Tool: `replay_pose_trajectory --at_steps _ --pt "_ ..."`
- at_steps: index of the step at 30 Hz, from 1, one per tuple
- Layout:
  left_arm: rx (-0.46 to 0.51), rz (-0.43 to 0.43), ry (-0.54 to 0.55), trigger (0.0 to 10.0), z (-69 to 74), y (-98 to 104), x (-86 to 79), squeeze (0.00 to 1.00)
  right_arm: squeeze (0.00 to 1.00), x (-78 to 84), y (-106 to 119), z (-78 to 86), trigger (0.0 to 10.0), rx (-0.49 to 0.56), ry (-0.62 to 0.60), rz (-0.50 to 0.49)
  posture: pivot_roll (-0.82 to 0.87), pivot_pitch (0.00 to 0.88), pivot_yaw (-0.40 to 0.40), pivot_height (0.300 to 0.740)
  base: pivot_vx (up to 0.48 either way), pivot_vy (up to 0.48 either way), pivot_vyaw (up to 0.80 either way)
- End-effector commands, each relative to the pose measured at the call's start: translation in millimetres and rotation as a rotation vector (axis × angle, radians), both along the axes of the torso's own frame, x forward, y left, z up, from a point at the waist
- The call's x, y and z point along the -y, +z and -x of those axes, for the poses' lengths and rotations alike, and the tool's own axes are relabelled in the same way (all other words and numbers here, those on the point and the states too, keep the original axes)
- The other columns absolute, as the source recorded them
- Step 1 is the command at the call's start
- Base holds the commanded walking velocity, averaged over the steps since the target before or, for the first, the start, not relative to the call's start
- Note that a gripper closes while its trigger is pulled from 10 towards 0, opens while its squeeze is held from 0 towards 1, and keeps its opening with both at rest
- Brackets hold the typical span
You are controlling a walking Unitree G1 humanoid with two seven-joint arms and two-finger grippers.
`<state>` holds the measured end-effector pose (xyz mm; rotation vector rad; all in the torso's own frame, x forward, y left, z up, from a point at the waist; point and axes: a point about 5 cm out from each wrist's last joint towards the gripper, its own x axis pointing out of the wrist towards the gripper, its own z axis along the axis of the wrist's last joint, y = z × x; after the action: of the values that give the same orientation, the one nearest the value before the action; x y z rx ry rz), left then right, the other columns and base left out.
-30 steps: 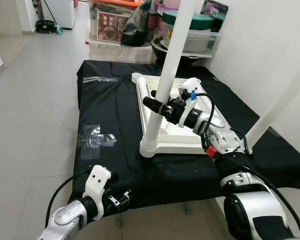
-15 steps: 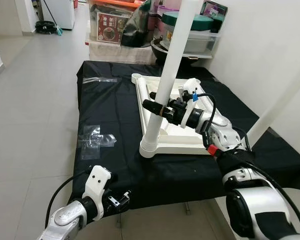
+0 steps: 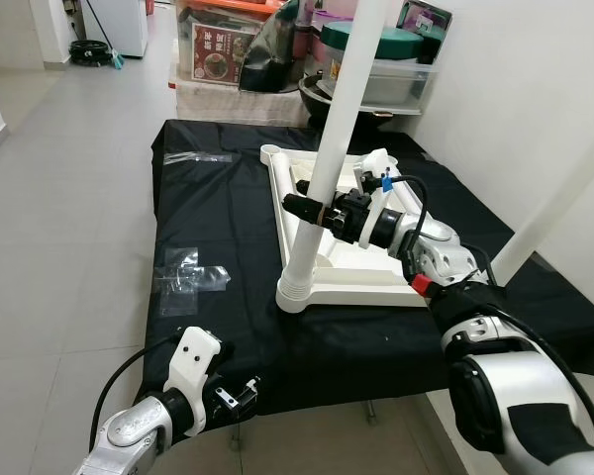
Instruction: Building children table
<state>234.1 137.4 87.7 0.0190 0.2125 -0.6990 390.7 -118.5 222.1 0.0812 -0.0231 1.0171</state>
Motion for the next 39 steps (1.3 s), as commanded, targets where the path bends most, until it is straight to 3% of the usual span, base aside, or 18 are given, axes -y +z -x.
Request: replay_pose_trajectory --at_steps 1,10,27,36,39 --pt "-0.011 0.009 -0.013 10.0 2.0 -0.6 3.9 0.00 0.00 -5.6 -32.9 6.7 0.0 -0.154 0.049 0.008 0.07 0.000 -0.168 0.740 0.000 0.000 0.00" --pt "-0.013 0.010 -0.015 10.0 2.4 -0.1 3.4 0.00 0.00 -0.9 -34.6 6.0 0.0 -0.182 0.053 -0.030 0.07 0.000 -0.166 0.740 0.000 0.000 0.00" --pt "-0.018 0.012 -0.016 10.0 3.0 -0.2 3.5 0.00 0.00 5.7 -23.7 4.1 0.0 -0.134 0.088 -0.003 0.07 0.000 -0.167 0.740 0.000 0.000 0.00" --pt "-0.019 0.010 -0.014 10.0 3.6 -0.7 3.0 0.00 0.00 1.0 -35.6 7.5 0.0 -0.122 0.082 0.014 0.07 0.000 -0.165 0.740 0.000 0.000 0.00" --pt "-0.018 0.009 -0.012 10.0 2.8 -0.4 2.8 0.00 0.00 -2.8 -45.1 6.6 0.0 -0.136 0.007 0.046 0.06 0.000 -0.165 0.740 0.000 0.000 0.00"
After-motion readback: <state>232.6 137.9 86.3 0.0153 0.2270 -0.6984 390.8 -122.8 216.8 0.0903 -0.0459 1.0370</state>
